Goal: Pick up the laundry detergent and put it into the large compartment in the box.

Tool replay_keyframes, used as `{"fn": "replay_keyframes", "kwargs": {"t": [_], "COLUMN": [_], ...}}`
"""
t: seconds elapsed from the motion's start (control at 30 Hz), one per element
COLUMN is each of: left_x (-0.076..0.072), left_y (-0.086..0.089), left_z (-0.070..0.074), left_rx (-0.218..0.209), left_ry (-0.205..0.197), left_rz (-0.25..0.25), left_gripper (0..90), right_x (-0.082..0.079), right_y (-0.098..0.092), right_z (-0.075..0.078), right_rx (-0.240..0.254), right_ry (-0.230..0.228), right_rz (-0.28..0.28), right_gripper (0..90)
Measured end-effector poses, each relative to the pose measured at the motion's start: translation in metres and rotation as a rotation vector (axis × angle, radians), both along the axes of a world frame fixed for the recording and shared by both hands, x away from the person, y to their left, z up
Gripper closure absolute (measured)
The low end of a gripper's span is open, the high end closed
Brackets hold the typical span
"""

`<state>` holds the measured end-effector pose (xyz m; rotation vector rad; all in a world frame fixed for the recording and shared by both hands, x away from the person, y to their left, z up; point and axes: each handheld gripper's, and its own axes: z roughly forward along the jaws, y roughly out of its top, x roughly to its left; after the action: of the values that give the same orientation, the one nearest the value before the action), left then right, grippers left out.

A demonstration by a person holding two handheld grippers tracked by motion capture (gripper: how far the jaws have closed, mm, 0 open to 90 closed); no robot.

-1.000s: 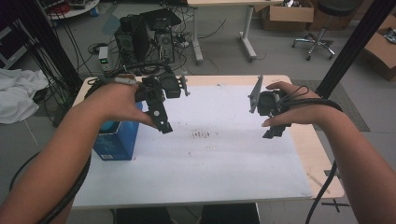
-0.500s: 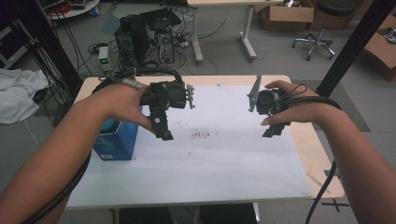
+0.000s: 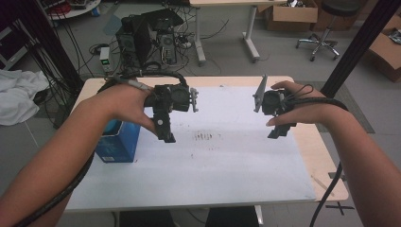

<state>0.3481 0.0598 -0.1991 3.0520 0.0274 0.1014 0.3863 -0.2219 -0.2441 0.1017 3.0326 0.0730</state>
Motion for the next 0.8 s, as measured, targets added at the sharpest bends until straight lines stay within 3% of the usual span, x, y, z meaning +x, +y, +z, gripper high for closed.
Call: {"fn": "replay_keyframes", "kwargs": {"t": [0.13,0.8], "left_x": [-0.001,-0.001], "left_y": [0.004,0.011], "left_z": [-0.002,-0.001], "left_rx": [0.022,-0.003], "left_ry": [-0.012,-0.005], "left_rz": [0.018,0.021], "left_gripper": [0.1,0.1], "right_x": [0.0,0.0], "right_y": [0.003,0.013], "right_z": [0.0,0.0], "right_rx": [0.002,-0.002], "right_ry": [-0.001,-0.004], "right_rz": [0.001,0.016], "right_gripper": [16.6,16.6]}}
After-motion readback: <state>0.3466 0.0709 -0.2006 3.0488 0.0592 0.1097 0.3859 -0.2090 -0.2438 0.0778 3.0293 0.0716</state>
